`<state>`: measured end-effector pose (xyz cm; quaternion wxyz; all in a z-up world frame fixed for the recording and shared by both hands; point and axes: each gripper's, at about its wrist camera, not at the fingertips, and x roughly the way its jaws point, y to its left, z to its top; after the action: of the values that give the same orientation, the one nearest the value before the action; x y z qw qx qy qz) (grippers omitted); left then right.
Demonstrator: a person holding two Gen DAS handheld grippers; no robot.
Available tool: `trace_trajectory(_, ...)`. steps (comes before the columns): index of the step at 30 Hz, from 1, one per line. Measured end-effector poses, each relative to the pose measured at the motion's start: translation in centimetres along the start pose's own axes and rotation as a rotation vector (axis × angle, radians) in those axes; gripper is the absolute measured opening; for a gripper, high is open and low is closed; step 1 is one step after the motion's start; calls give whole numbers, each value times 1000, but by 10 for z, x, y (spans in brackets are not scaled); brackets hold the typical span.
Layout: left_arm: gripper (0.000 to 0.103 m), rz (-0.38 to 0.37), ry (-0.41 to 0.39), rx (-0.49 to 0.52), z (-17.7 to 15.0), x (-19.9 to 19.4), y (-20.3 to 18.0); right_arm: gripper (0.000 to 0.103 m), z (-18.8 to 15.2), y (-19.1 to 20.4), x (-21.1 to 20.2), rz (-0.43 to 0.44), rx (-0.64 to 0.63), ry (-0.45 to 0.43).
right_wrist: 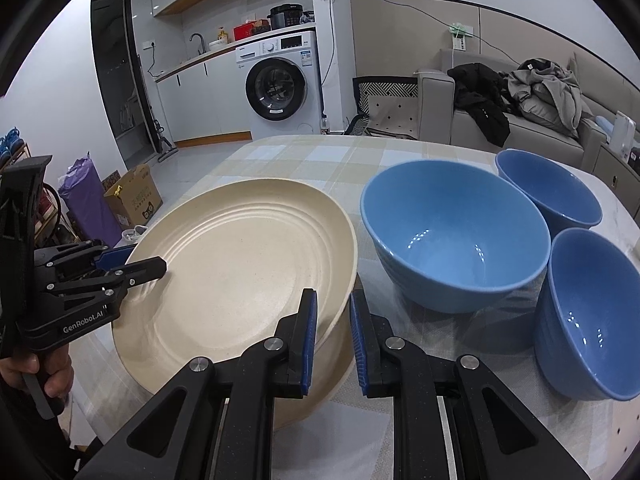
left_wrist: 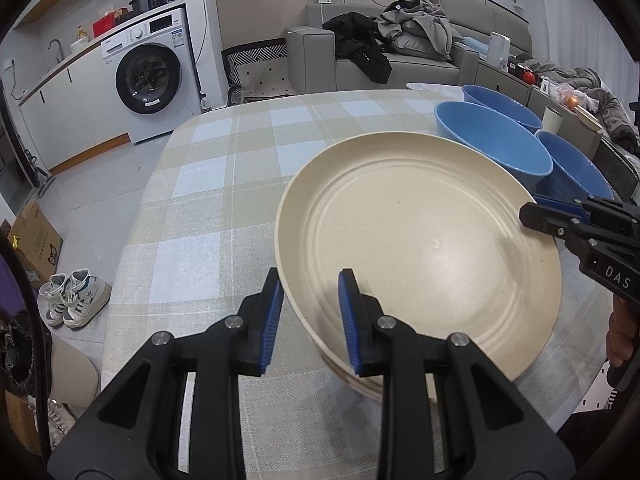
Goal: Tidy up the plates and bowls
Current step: 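Lift and carry the held cream plate toward the plate stack beside the blue bowls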
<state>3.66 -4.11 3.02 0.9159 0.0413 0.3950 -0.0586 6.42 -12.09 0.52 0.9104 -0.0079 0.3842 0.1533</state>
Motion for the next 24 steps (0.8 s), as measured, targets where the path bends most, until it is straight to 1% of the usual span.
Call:
trace_trajectory(6, 24, -4, 11, 17, -3, 10, -3, 17, -9, -4, 2, 4, 9, -6)
trace_trajectory(16, 24, 19, 41, 30, -5, 29, -3, 17, -20, -9, 2, 24, 24, -34)
trace_trajectory(18, 24, 25, 52, 38, -5, 34, -4, 17, -23, -8, 7, 25, 11, -17)
trace_trajectory(24, 24, 26, 66, 38, -7, 40, -4, 18, -20, -12, 14, 30, 13, -9)
